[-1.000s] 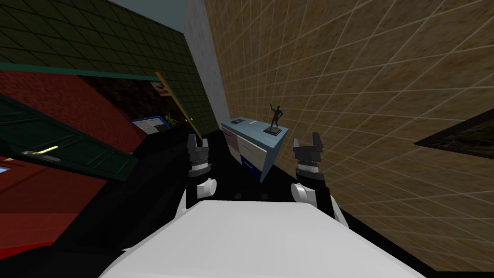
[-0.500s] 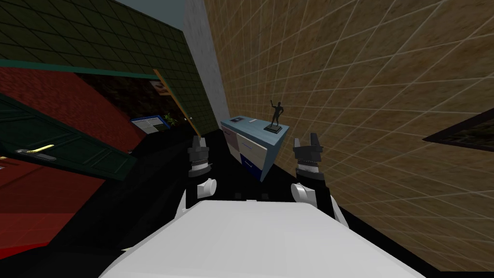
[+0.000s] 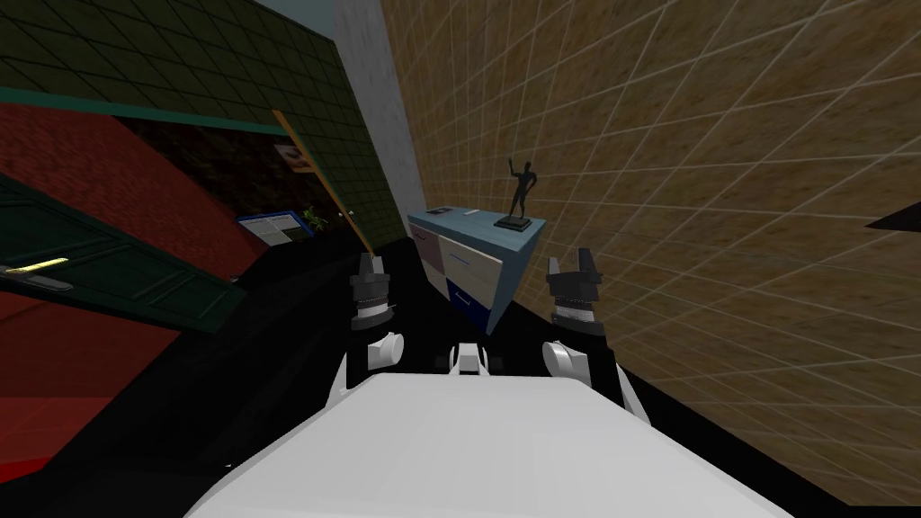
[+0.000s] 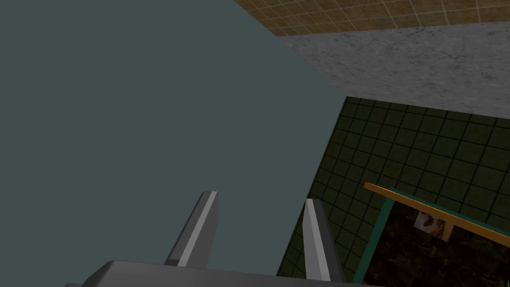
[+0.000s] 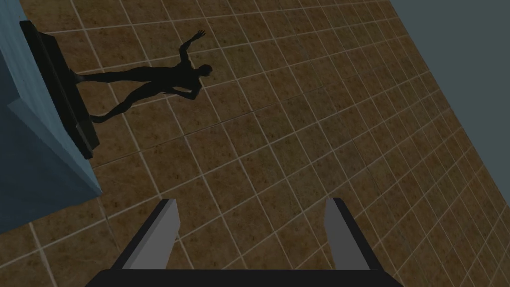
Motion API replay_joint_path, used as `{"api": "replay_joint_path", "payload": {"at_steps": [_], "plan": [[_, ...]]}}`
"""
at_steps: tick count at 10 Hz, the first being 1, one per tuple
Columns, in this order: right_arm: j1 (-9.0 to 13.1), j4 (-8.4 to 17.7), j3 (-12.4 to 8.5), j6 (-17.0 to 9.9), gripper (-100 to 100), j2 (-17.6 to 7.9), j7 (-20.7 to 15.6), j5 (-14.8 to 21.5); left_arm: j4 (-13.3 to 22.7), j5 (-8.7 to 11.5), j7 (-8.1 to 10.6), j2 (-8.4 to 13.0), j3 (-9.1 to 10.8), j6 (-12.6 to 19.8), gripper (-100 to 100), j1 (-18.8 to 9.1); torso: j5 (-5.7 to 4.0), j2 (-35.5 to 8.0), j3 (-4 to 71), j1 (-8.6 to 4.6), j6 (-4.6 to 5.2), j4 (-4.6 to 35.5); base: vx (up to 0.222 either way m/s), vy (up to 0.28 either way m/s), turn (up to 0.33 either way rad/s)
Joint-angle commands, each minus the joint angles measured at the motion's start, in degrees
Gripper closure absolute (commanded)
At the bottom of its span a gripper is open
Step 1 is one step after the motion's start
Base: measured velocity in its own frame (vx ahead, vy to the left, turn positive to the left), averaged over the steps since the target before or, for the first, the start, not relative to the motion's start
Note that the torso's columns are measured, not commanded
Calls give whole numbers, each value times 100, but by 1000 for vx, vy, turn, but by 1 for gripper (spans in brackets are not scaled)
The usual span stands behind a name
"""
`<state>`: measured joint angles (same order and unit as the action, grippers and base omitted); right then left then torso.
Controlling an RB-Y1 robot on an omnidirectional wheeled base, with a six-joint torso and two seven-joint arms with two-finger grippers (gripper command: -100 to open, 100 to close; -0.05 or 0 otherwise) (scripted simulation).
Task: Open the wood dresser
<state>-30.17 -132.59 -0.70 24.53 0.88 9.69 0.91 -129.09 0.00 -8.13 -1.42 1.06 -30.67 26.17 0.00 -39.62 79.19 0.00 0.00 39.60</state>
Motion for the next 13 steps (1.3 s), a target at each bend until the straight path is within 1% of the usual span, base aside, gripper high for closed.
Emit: {"api": "replay_joint_path", "payload": {"at_steps": [1,3,4,5,6,7,8,9,10,11,12,13], "plan": [[0,92,-58,76,-100,-359,-252,9,2,0,0,0,0,0,0,1,1,-193,394,5,0,189,-2,36,-33],[0,226,-142,189,-100,-643,-586,23,3,0,0,-1,-1,1,0,1,3,-262,532,12,0,262,1,73,-48],[0,226,-142,189,-100,-643,-622,23,3,0,0,-1,-1,1,0,1,4,-263,538,14,0,266,13,67,-21],[2,312,-195,262,-100,-765,-855,31,3,0,0,-1,-1,1,0,1,1,-263,540,2,-1,267,18,52,-31],[4,410,-255,345,-100,-874,-1002,40,3,0,0,-1,0,1,0,1,-2,-263,540,-7,0,267,21,78,-62],[4,410,-255,345,-100,-874,-1132,40,3,0,0,-1,-1,1,0,1,0,-264,539,1,0,268,10,70,-34],[6,520,-322,437,-100,-969,-1323,50,3,0,0,-1,-1,1,0,1,1,-269,537,0,0,269,11,69,-45],[6,520,-322,437,-100,-969,-1431,50,3,0,0,-1,-1,1,0,1,0,-269,536,0,0,269,10,56,-27],[11,639,-394,537,-100,-1052,-1621,61,3,0,0,-1,-1,1,0,1,-1,-269,537,-4,0,269,16,66,-49],[11,639,-394,537,-100,-1052,-1756,61,3,0,0,-1,-1,1,0,1,0,-266,538,0,1,268,17,58,-34],[16,768,-471,644,-100,-1124,-1928,72,3,0,0,-1,0,1,0,1,0,-265,539,-1,-1,268,10,81,-61],[16,768,-471,644,-100,-1124,-2092,72,3,0,0,-1,-1,1,0,1,1,-267,538,6,0,268,8,72,-29]]}}
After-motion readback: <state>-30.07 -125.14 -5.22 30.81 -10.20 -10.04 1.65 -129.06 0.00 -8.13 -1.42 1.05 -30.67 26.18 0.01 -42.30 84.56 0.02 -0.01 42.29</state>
